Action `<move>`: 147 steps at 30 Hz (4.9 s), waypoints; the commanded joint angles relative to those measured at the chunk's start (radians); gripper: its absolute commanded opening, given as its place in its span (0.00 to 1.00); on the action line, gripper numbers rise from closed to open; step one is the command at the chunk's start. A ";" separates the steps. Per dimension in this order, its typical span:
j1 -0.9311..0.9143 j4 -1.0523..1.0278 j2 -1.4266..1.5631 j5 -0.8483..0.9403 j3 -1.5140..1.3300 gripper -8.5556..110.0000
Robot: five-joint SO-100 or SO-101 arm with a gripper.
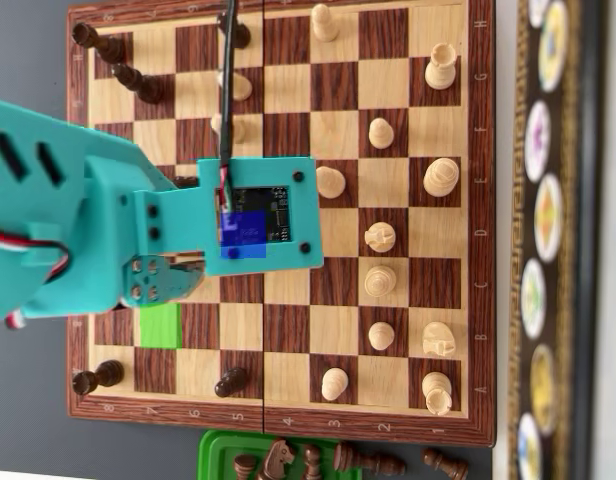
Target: Play chess
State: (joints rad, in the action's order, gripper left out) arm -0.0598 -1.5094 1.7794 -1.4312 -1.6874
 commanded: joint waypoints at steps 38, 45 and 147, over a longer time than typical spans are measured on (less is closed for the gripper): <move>0.005 0.067 -0.212 0.003 0.066 0.19; 0.005 0.060 -0.212 0.003 0.063 0.14; -0.445 -0.052 0.031 0.342 -0.176 0.10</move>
State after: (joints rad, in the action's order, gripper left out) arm -0.5001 -1.5708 1.7763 -1.1091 -1.8684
